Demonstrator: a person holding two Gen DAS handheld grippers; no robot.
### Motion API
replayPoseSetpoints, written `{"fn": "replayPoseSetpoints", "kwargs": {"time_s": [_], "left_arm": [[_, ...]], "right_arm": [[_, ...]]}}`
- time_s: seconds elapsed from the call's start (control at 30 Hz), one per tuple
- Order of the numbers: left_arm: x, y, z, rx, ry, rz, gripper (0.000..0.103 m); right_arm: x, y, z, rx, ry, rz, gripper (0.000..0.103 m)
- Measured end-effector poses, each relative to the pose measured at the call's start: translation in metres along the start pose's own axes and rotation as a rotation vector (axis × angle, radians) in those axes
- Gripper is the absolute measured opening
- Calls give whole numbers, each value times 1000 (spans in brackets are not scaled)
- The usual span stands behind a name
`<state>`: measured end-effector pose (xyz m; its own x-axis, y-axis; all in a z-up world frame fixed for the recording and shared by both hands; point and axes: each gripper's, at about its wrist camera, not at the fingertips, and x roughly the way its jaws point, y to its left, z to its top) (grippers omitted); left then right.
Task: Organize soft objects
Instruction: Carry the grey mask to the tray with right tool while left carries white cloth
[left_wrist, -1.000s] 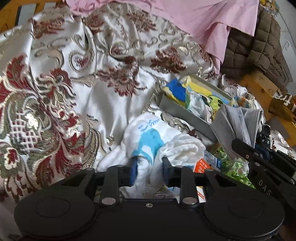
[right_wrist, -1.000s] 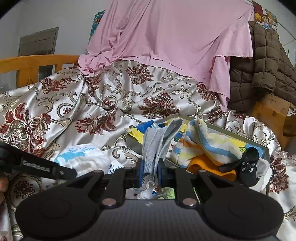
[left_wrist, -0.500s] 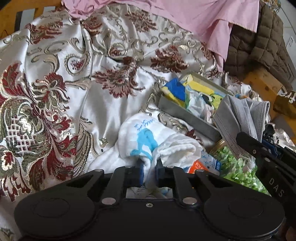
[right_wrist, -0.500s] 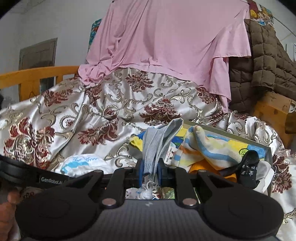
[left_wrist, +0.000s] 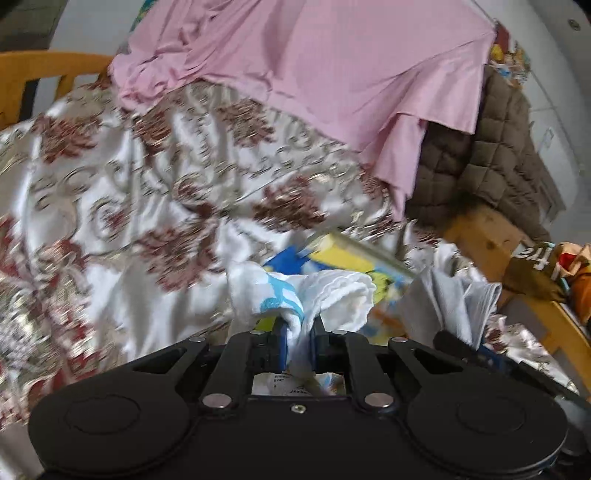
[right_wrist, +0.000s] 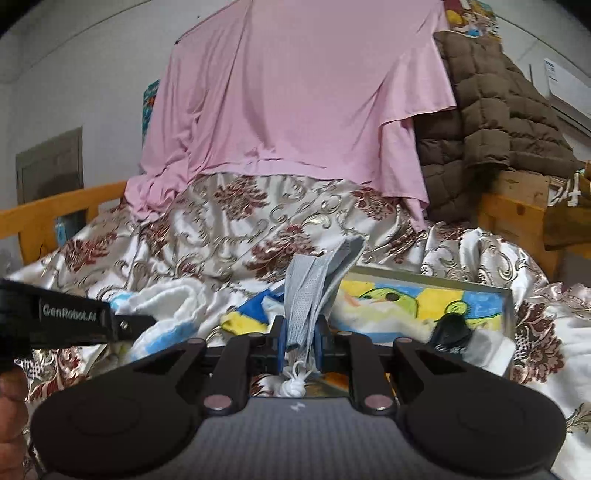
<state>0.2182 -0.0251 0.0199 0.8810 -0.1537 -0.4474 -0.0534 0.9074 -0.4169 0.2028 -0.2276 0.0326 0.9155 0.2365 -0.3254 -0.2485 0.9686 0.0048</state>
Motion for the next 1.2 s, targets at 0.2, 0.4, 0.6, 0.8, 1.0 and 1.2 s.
{"fn": "replayPoseSetpoints", "kwargs": {"time_s": [0.2, 0.4, 0.6, 0.8, 1.0, 1.2], "left_arm": [[22, -47, 15, 76, -23, -73, 12], [58, -88, 31, 105, -36, -162, 12], [101, -115, 35, 141, -11, -201, 12], [144, -126, 25, 152, 57, -194, 12], [171, -126, 18, 170, 116, -159, 13], [189, -123, 10, 179, 180, -123, 14]], "right_arm": [[2, -35, 0, 29, -41, -15, 17], [17, -73, 3, 98, -57, -37, 17], [33, -112, -4, 205, -42, -60, 17], [40, -122, -4, 215, -9, -66, 18], [56, -127, -11, 221, 28, -82, 19], [63, -138, -15, 262, 64, -94, 22]]}}
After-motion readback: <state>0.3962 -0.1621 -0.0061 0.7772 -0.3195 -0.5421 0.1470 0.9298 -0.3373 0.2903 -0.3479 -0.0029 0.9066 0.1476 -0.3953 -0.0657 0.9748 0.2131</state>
